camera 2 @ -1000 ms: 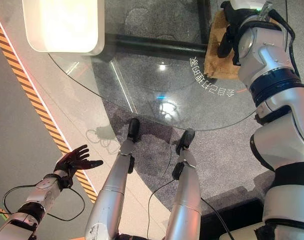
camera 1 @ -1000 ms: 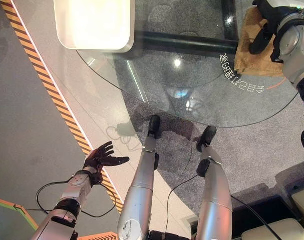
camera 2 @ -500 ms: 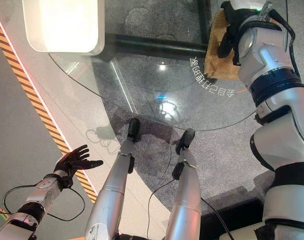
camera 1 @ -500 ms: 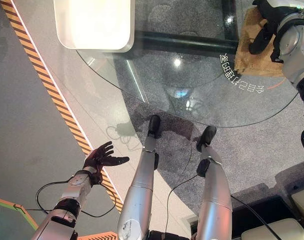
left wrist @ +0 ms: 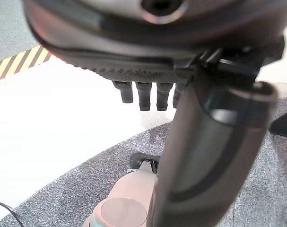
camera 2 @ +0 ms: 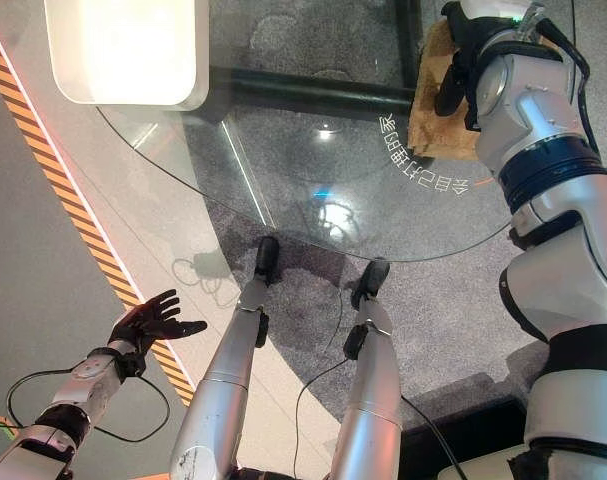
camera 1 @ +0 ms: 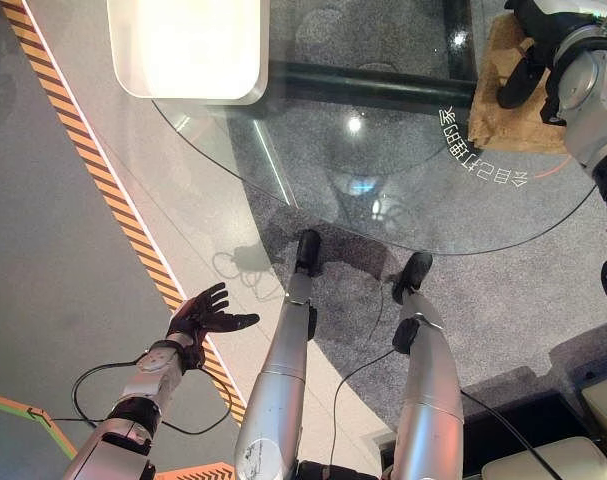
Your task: Wipe the table with a cloth and put it in the basket.
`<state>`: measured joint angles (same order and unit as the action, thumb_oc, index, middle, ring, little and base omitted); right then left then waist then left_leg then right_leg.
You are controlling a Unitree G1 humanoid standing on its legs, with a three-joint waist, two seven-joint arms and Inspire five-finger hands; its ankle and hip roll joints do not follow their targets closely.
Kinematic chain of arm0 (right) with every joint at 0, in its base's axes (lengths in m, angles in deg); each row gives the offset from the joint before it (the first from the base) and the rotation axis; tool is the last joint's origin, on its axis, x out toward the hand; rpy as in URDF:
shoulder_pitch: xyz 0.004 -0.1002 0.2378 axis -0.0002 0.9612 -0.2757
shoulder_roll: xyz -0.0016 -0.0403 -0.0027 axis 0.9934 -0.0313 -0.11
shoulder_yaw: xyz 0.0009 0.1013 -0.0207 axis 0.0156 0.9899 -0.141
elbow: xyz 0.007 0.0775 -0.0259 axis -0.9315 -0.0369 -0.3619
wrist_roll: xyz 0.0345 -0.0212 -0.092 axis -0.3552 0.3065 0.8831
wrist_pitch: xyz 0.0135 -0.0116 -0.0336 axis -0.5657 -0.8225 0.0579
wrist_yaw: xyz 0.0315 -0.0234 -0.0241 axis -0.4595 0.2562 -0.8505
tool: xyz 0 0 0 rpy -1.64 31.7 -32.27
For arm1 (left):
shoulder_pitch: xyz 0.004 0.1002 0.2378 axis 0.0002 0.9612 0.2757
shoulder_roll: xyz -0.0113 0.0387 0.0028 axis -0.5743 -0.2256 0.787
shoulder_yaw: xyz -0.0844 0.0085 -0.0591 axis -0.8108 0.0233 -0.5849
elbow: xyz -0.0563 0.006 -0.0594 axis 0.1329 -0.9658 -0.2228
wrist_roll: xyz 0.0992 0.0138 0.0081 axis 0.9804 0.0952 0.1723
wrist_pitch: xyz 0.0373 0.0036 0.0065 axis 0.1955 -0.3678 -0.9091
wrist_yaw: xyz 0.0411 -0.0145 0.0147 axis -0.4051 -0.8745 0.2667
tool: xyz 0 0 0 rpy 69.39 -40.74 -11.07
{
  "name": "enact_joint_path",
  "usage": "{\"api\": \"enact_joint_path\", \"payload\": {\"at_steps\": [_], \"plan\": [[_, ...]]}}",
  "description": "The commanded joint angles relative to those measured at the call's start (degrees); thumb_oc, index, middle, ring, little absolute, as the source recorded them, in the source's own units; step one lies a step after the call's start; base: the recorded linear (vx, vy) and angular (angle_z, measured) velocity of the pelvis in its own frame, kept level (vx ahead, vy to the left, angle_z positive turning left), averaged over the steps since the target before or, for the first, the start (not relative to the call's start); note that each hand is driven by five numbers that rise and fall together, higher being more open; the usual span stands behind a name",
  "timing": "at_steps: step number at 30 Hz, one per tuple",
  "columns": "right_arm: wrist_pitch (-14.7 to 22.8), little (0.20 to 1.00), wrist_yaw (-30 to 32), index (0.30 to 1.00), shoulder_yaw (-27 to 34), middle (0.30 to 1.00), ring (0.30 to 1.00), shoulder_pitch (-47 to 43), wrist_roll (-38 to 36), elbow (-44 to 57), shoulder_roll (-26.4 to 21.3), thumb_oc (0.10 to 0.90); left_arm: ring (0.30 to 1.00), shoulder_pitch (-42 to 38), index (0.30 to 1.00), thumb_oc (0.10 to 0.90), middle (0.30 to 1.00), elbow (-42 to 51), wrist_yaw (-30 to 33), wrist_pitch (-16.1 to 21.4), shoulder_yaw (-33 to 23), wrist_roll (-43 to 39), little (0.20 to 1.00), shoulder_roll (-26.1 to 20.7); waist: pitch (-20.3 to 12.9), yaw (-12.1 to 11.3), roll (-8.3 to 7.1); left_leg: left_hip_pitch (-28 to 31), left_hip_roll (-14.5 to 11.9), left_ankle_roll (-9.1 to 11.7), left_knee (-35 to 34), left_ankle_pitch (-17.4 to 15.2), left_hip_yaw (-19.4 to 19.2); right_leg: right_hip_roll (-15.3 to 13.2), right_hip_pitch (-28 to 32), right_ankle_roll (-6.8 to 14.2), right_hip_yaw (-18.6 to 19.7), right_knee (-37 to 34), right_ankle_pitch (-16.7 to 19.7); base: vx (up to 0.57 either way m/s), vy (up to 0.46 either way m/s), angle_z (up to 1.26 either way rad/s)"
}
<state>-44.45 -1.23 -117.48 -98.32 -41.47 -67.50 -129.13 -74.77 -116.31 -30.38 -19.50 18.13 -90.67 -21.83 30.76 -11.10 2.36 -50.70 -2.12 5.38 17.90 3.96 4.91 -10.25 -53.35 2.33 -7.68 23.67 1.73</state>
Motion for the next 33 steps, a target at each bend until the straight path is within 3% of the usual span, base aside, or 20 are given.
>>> {"api": "enact_joint_path", "payload": {"at_steps": [1,33], "plan": [[-0.5,0.200,0.8,0.300,-4.0,0.300,0.300,-3.9,1.2,-0.1,-4.4,0.100,0.900,5.4,0.900,0.800,0.900,-0.9,0.0,-0.2,-0.3,-1.3,0.900,-3.0,-1.0,0.6,1.76,1.2,1.8,-3.5,-1.1,-0.1,-1.6,1.7,3.6,-0.7,-4.7,-1.9,-1.8,0.00,0.000,0.00],[-0.2,0.200,1.6,0.300,-4.2,0.300,0.300,-3.9,1.6,0.1,-4.1,0.100,0.900,5.4,0.900,0.800,0.900,-0.7,-0.5,-0.1,-0.4,-1.4,0.900,-3.2,-1.0,0.6,1.86,1.4,1.8,-3.5,-1.5,0.0,-1.8,1.6,3.8,-0.5,-4.7,-2.4,-1.4,0.00,0.000,0.00]]}}
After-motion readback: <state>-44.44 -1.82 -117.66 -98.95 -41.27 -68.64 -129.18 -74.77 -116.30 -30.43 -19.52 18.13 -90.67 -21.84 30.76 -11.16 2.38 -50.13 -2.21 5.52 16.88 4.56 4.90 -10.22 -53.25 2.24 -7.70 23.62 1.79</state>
